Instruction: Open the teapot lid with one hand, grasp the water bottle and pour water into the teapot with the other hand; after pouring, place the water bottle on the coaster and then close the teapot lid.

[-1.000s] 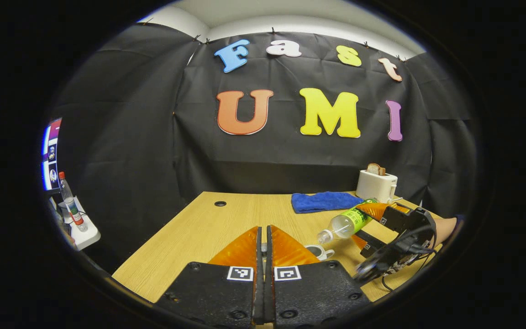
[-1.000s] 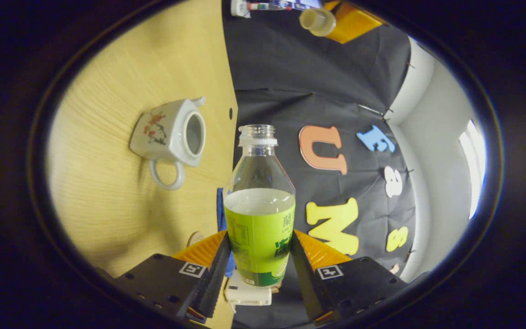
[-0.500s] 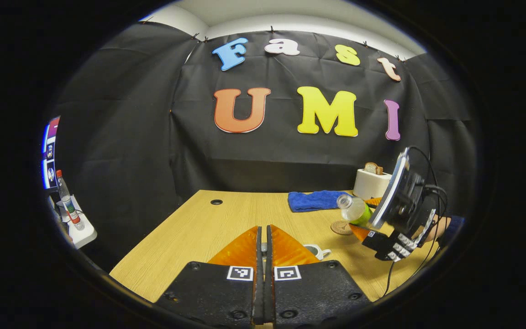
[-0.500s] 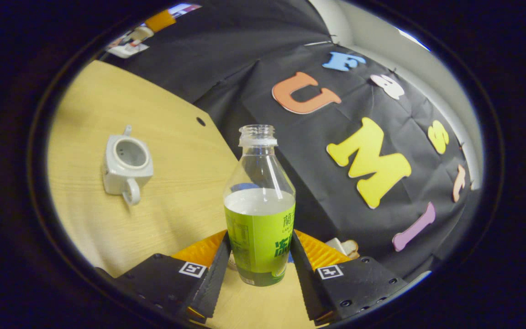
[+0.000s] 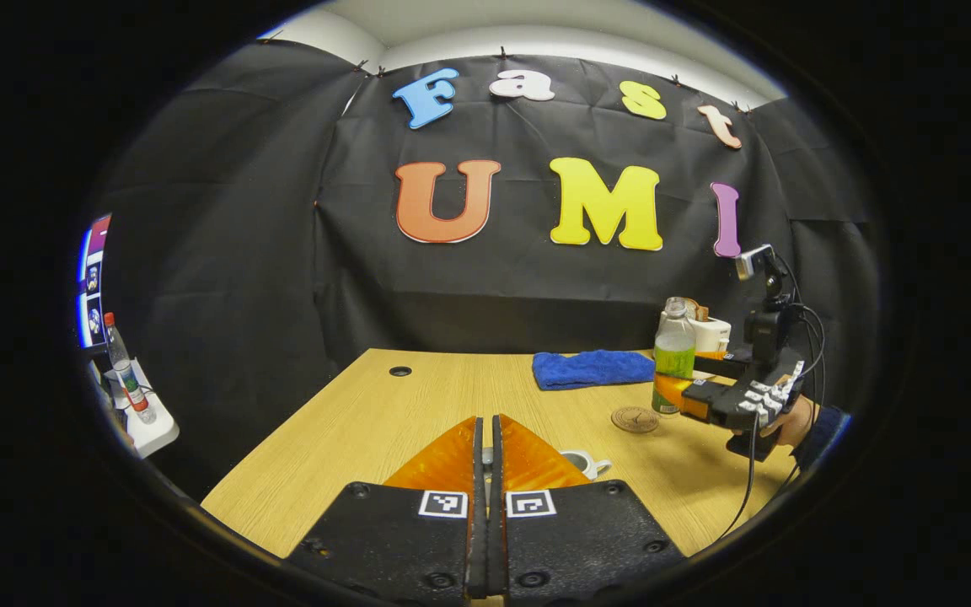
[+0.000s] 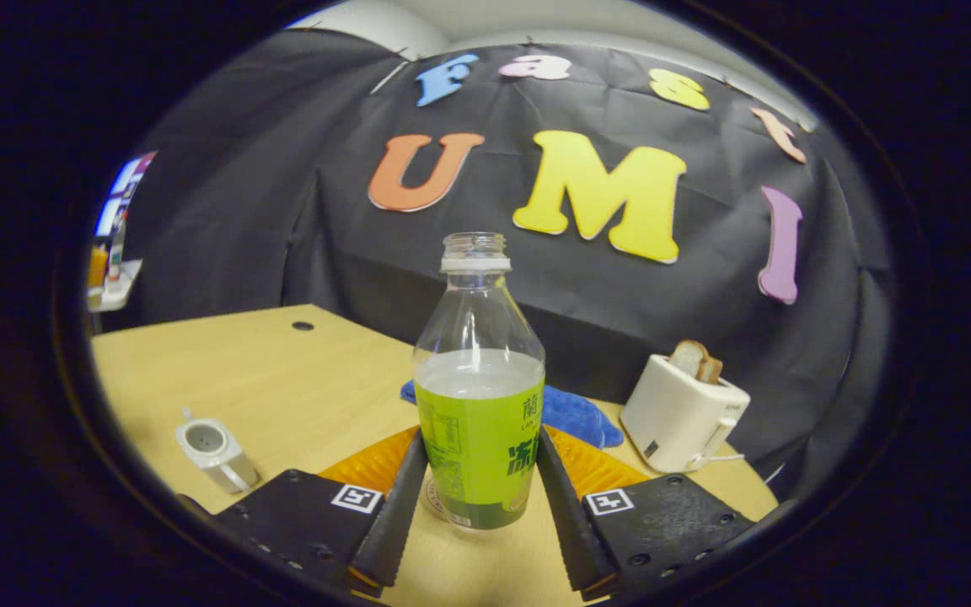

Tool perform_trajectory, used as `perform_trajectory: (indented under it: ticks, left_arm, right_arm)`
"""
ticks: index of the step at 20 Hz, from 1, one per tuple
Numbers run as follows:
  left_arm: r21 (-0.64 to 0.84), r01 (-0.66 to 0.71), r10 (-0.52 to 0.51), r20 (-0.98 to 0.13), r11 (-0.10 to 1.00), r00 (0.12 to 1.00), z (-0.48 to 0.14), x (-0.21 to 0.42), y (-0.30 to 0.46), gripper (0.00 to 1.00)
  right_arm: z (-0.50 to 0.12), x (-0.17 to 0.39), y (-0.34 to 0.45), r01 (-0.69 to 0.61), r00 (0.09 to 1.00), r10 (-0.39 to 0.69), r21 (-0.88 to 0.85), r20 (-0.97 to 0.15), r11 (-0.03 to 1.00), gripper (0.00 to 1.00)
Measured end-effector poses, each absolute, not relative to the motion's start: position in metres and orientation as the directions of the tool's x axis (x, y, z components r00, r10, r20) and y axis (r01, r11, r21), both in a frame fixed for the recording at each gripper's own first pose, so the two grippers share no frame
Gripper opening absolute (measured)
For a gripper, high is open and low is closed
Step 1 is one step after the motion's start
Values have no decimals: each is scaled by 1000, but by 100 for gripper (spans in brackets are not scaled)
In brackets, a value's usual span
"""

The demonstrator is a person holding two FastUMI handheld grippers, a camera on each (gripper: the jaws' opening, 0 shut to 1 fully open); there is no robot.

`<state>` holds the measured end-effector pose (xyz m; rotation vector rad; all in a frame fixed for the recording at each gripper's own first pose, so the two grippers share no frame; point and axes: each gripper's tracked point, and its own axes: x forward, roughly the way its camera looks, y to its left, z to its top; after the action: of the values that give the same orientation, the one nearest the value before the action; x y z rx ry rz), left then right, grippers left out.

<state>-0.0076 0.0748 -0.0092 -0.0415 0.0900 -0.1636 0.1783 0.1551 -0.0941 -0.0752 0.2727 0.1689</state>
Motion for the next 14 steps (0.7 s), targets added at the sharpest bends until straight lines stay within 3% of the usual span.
perform_trajectory:
  ticks: [2, 14]
  left_arm:
    - [-49, 160, -164, -86, 986, 983, -9, -7, 74, 3]
    - [-70, 147, -153, -102, 987, 983, -17, 0, 76, 3]
  right_arm:
    - [-104, 187, 155, -143, 945, 144, 24, -294, 989, 72]
    - [-140, 224, 168, -127, 945, 130, 32, -301, 991, 72]
